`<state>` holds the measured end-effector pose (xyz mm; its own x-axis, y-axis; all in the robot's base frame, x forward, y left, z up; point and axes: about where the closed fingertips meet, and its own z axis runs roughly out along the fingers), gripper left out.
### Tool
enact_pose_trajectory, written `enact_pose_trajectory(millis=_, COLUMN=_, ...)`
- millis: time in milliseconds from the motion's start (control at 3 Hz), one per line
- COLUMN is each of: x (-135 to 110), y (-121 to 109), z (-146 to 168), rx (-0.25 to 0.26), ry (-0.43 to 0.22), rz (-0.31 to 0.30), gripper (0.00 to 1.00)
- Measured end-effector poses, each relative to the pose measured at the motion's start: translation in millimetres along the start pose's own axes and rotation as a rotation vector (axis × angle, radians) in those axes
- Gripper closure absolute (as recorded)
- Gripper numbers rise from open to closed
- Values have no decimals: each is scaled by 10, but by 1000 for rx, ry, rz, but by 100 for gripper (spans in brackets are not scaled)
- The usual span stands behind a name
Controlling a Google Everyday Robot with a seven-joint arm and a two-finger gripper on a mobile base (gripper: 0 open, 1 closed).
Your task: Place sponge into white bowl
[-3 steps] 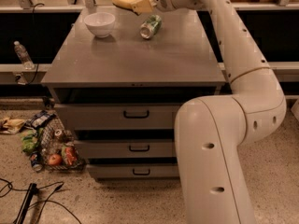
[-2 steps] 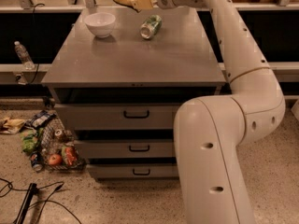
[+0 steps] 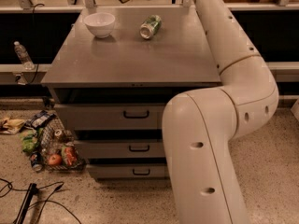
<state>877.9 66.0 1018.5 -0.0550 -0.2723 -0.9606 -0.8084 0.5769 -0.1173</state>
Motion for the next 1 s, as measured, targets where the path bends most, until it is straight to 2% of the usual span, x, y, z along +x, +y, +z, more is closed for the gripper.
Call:
enact_pose_trajectory(millis=333, x=-119, y=53, z=171, rx=49, ry=11, rz=79, gripper=100)
enact_pose_trajectory(millis=667, x=-111, y=160, z=414, rx=85, ry=30, rz=148, gripper=100)
enact_pose_trajectory(millis=1000, x=-95, y=227, z=526, rx=93, ry=40, rz=155, gripper=100)
